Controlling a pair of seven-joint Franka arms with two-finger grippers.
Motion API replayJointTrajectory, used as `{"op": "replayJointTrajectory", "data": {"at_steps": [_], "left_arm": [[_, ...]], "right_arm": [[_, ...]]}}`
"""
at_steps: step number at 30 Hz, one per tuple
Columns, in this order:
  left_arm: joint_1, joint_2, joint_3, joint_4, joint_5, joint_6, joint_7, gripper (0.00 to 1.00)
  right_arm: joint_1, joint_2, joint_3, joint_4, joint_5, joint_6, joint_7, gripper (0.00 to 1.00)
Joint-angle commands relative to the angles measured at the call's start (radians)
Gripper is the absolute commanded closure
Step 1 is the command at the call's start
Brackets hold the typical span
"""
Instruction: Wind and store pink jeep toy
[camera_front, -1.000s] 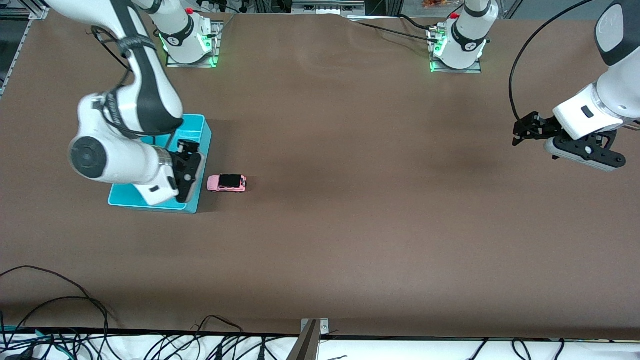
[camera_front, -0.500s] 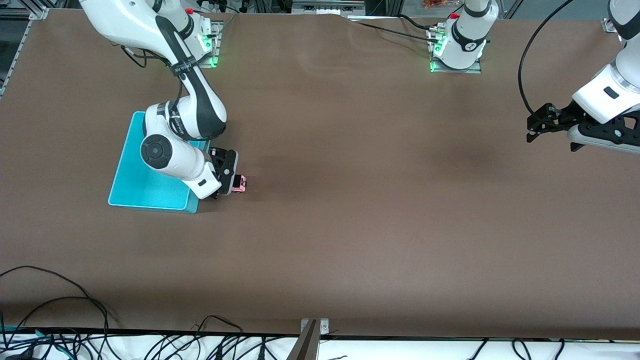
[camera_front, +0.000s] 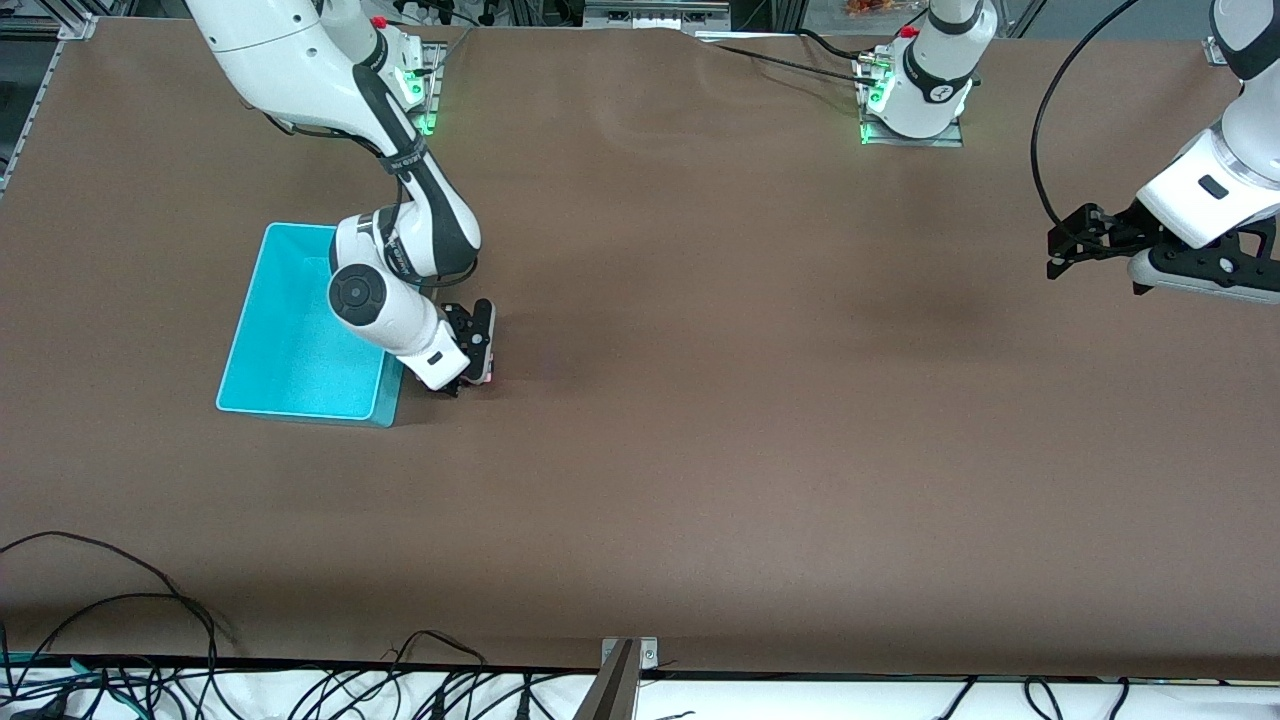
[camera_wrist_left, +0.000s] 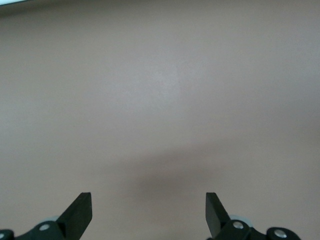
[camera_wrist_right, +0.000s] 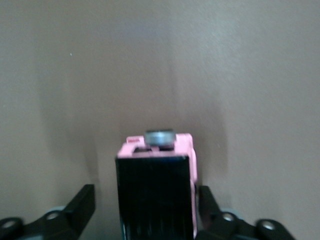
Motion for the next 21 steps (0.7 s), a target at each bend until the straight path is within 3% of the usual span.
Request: {"op": "replayJointTrajectory", "data": {"at_steps": [1,6,12,17,21], "left_arm": [[-0.008,-0.005,0.003,0.016,0.018,-0.023,-0.017,0.00],[-0.006,-0.005,0.003,0.016,0.018,-0.033,-0.017,0.00],[-0.006,-0.005,0.003,0.019,0.020,-0.040,-0.019,0.00],[-0.006,-0.005,0.003,0.019,0.018,-0.041,-0.019,0.00],[-0.006,-0.005,0.003,0.019,0.018,-0.043,-0.017,0.00]], "right_arm": [[0.006,-0.048,-0.008,-0.008,-0.002,-0.011,-0.034,0.79],[0.005,-0.092,-0.013,0.039,0.000,-0.119,-0.034,0.81],[0.005,-0.129,-0.062,0.220,0.000,-0.430,-0.024,0.81],[0.002,-0.147,-0.131,0.352,0.003,-0.663,-0.032,0.80],[0.000,-0.177,-0.204,0.387,0.006,-0.775,-0.056,0.79]]}}
